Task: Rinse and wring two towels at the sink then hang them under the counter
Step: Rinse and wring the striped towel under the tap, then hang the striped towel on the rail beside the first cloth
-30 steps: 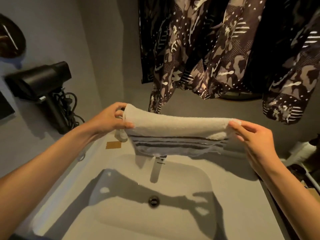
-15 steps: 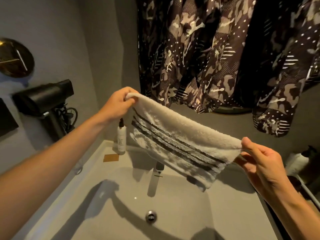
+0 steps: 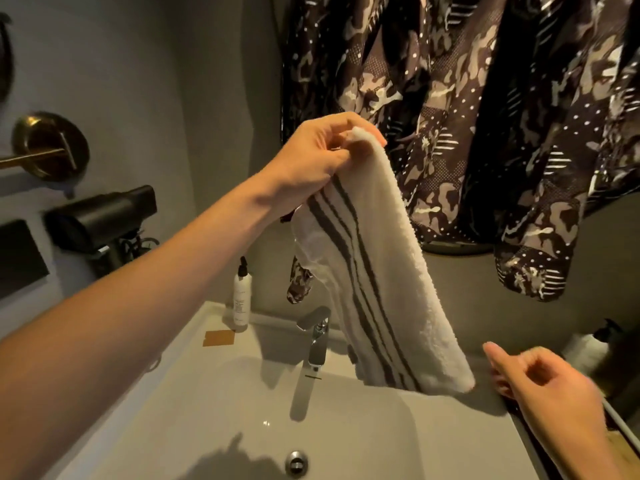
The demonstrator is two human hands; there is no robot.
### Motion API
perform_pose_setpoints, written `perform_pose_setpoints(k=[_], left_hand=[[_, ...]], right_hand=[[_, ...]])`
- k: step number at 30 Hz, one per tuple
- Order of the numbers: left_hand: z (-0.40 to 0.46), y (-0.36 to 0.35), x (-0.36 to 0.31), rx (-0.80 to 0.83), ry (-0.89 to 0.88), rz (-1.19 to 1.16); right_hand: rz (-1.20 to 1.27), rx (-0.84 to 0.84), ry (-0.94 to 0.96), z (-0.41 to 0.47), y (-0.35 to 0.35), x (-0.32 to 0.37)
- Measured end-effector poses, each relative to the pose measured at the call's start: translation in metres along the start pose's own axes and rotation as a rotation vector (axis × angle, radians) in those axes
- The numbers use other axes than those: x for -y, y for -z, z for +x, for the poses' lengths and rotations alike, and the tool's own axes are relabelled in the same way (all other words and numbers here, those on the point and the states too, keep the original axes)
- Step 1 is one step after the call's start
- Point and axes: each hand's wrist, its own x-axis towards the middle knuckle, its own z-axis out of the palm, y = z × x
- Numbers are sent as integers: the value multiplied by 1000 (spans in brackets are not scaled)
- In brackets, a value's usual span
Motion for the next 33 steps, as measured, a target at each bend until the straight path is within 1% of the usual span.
perform_pose_setpoints(k=[1, 2, 3, 4, 6, 7, 8, 9, 10, 11, 12, 13, 15, 17, 18, 19, 20, 22, 23, 25, 26, 28, 29, 30, 31, 33], left_hand=[[4, -6, -11, 88, -7, -7], [6, -13, -20, 165, -7, -31], [7, -21, -27, 226, -7, -49], [7, -27, -30, 265, -2, -76], [6, -31, -30, 295, 53, -139], [5, -27, -24, 301, 84, -130], [1, -22, -16, 292, 99, -64], [-3, -15, -3, 234, 105, 73], [-9, -10, 18, 137, 111, 225], [-20, -7, 44, 6, 163, 365], [-37, -5, 70, -110, 271, 423], [-62, -6, 100, -189, 413, 400], [-124, -16, 158, -260, 683, 244], [-194, -32, 201, -341, 961, 11], [-229, -41, 217, -394, 1116, -128], [-260, -52, 227, -428, 1247, -292], [-285, -63, 234, -426, 1357, -464], [-311, -84, 236, -389, 1492, -764], [-317, -93, 236, -375, 1507, -877], [-313, -104, 223, -379, 1429, -1112], [-308, -105, 212, -352, 1359, -1234], [-295, -110, 189, -227, 1230, -1444], [-292, -112, 180, -164, 1192, -1467], [-290, -115, 174, -122, 1191, -1422], [-290, -119, 172, -89, 1207, -1322], [-289, -131, 165, -17, 1221, -1041]], right_hand=[[24, 11, 53, 0, -3, 12], [76, 60, 149, -1, -11, 30], [127, 155, 242, -3, -24, 49], [172, 286, 298, -4, -40, 71], [219, 510, 339, -3, -76, 98], [199, 535, 346, -1, -91, 105], [185, 533, 337, 0, -105, 110], [180, 537, 298, 2, -117, 109], [193, 560, 222, 2, -127, 104], [204, 591, 135, 0, -136, 97], [215, 612, 50, -3, -144, 90], [240, 628, -44, -8, -154, 82], [343, 605, -265, -22, -167, 68], [462, 541, -467, -31, -178, 50], [520, 537, -535, -37, -183, 41], [590, 545, -579, -42, -187, 34], [670, 572, -611, -46, -189, 27], [790, 616, -637, -52, -192, 15], [835, 609, -644, -54, -194, 7], [892, 589, -648, -57, -189, -2], [889, 566, -664, -58, -185, -8], [862, 527, -703, -63, -176, -29], [816, 504, -711, -66, -171, -39], [735, 473, -705, -70, -166, -46], [656, 442, -686, -73, -162, -52], [500, 393, -648, -79, -145, -62]])
